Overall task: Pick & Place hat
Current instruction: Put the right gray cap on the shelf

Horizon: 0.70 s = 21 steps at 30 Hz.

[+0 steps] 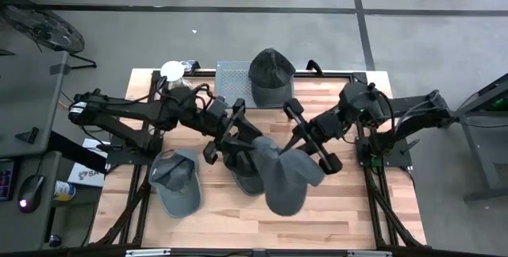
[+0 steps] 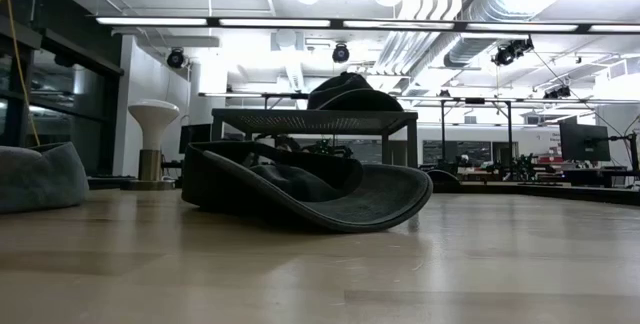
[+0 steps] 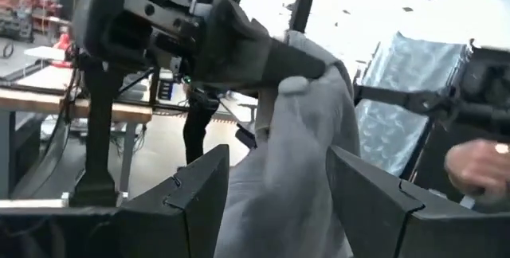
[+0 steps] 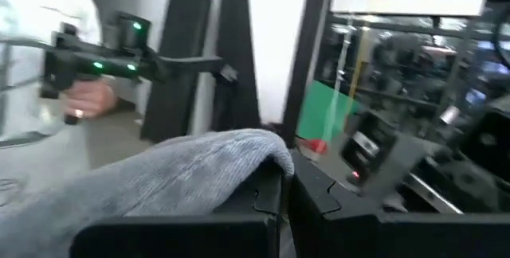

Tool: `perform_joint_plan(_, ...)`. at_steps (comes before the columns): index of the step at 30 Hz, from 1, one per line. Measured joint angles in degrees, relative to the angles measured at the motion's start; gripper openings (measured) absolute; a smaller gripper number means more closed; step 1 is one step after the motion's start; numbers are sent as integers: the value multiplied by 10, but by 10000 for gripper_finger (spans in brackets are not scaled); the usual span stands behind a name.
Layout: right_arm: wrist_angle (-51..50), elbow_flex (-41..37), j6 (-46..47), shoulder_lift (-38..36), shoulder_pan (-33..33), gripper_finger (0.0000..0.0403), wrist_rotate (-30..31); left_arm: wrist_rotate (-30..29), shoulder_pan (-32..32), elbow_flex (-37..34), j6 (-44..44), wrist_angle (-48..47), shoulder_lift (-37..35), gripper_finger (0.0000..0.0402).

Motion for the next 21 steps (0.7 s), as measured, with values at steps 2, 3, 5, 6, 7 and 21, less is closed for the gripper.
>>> perform_joint_plan(2, -4, 0, 0, 0, -3, 0, 19, -20, 0, 0, -9, -3, -7, 209)
perform_joint_plan(3, -8, 0, 0, 0, -4, 0, 30, -31, -3, 0, -12, -4, -11, 209)
perform_joint_plan(5, -20, 0, -1, 0, -7, 0, 58, -62, -11, 1, -11, -4, -16, 209)
perform_joint_plan(6, -31, 0, -3, 0, -10, 0, 72, -78, -14, 1, -10, -10, -19, 209)
perform_joint_plan(7, -41, 0, -6, 0, -12, 0, 90, -95, -18, 1, -9, -19, -20, 209)
perform_joint_plan(21, -64, 0, -46, 0, -36, 0, 178, -307, -70, 56, -19, -166, -13, 209)
